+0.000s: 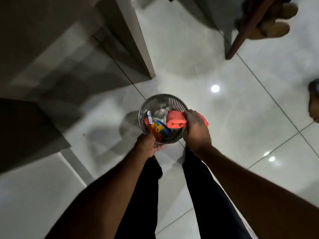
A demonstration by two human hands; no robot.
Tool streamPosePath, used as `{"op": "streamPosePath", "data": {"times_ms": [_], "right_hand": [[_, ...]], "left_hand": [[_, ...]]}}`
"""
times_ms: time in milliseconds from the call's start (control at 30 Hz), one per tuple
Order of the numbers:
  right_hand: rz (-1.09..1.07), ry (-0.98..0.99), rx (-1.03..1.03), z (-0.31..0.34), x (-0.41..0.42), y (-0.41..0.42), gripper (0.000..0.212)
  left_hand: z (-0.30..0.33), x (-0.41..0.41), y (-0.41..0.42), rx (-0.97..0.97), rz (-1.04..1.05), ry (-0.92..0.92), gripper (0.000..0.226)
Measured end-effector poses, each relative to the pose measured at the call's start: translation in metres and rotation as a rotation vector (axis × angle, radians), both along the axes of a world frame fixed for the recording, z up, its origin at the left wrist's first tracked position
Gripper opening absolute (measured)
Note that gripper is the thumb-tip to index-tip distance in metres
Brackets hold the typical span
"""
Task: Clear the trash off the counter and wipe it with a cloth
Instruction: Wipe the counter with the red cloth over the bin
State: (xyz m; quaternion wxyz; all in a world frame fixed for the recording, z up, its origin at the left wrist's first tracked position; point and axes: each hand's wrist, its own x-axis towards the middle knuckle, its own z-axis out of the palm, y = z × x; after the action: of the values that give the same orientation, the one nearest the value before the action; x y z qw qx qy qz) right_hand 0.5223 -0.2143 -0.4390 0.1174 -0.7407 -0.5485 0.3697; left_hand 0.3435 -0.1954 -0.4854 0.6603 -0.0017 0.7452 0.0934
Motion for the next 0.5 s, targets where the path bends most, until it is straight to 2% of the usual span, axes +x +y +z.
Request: {"op": "streamPosePath", "data": {"times_ms": [167, 267, 300, 400, 500], "right_hand": [[-0.010, 0.016, -0.124, -0.009, -0.012, -0.009, 0.056], [-0.044, 0.057, -0.136, 0.014, -0.010, -0.006, 0.065], [-0.053, 0.072, -0.120, 0.024, -0.009, -0.004, 0.067], [-0.085, 0.098, -0.018, 0.079, -0.012, 0.003, 0.066], [-0.093, 0.059, 0.138, 0.164, -0.024, -0.003, 0.073]], "left_hand": [[0.003, -0.004, -0.010, 0.012, 0.011, -0.046, 0.019], [0.029, -0.003, 0.006, 0.010, -0.149, 0.014, 0.013], [0.044, 0.001, 0.015, -0.006, -0.225, 0.069, 0.021], [0.118, 0.021, 0.049, 0.058, -0.381, 0.122, 0.054], [0.224, 0.041, 0.077, 0.263, -0.445, 0.039, 0.044]]}}
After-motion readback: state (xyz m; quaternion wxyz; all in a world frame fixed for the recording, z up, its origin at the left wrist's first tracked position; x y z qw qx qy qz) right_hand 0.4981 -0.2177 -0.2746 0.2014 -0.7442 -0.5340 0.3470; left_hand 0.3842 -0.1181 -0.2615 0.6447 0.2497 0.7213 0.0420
